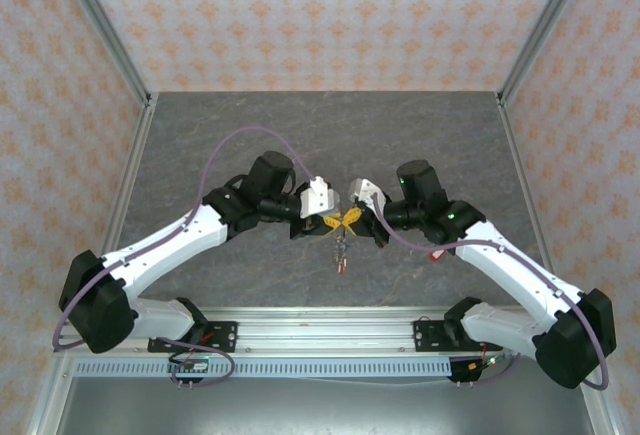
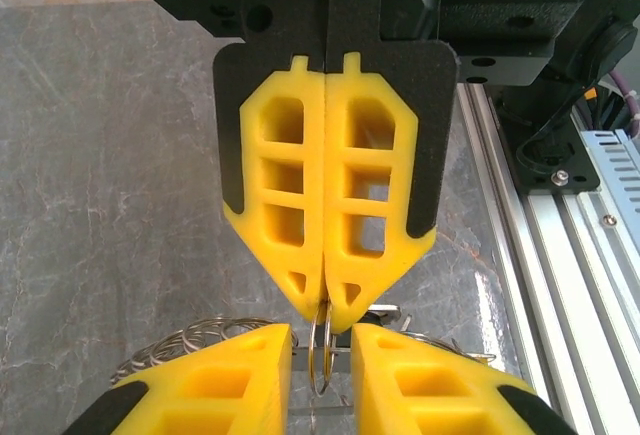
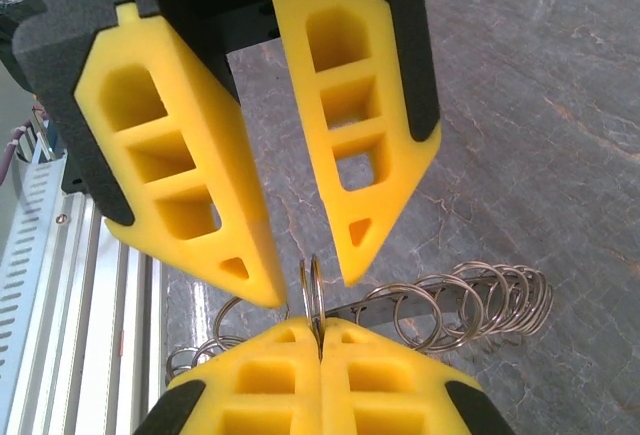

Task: Put the keys on the keyring

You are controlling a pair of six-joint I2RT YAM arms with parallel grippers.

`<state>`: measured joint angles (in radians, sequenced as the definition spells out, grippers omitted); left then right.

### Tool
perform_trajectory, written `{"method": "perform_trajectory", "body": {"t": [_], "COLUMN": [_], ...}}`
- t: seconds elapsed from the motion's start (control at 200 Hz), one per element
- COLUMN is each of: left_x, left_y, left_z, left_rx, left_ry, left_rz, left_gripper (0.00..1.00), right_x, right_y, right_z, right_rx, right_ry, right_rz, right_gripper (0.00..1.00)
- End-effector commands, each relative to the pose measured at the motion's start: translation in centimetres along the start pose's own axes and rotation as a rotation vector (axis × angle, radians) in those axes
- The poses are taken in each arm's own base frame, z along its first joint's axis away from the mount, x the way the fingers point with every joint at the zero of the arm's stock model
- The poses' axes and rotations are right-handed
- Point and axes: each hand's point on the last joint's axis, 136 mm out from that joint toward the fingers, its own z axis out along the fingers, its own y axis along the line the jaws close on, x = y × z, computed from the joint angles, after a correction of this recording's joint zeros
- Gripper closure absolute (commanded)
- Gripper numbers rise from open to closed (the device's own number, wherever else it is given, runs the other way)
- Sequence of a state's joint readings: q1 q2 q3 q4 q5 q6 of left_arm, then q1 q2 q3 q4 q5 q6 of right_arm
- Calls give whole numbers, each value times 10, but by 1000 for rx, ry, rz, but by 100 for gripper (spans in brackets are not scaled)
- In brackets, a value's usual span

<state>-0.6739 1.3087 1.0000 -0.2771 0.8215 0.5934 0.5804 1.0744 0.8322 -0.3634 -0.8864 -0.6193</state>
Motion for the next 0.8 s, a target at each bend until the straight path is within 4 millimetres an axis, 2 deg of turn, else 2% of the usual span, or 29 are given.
{"method": "perform_trajectory", "body": {"t": [0.0, 0.175, 0.26, 0.565, 0.651, 0.731, 0.796], "left_x": [-3, 4, 6, -6, -5, -4, -4], "left_y": [1, 1, 1, 2, 2, 4, 6], "left_z": [1, 1, 0, 0, 2, 3, 2], "left_rx": [3, -1, -8, -8, -4, -10, -23], "left_ry": [19, 50, 52, 1, 6, 11, 7], "left_rz": [21, 20, 23, 27, 20, 16, 18], "left_gripper": [80, 79, 85, 83, 86, 100, 100], "right_x": [-22, -23, -23, -23, -23, -23, -21], "right_y": [1, 1, 1, 4, 5, 4, 4], "right_z": [-6, -6, -6, -5, -5, -4, -4], "right_rx": [7, 8, 7, -5, -5, -6, 3], "right_ry": [-43, -51, -49, -45, -51, -57, -55], "right_rz": [-57, -63, -63, -63, -61, -58, -57], "right_gripper": [100, 100, 100, 100, 99, 98, 95]}}
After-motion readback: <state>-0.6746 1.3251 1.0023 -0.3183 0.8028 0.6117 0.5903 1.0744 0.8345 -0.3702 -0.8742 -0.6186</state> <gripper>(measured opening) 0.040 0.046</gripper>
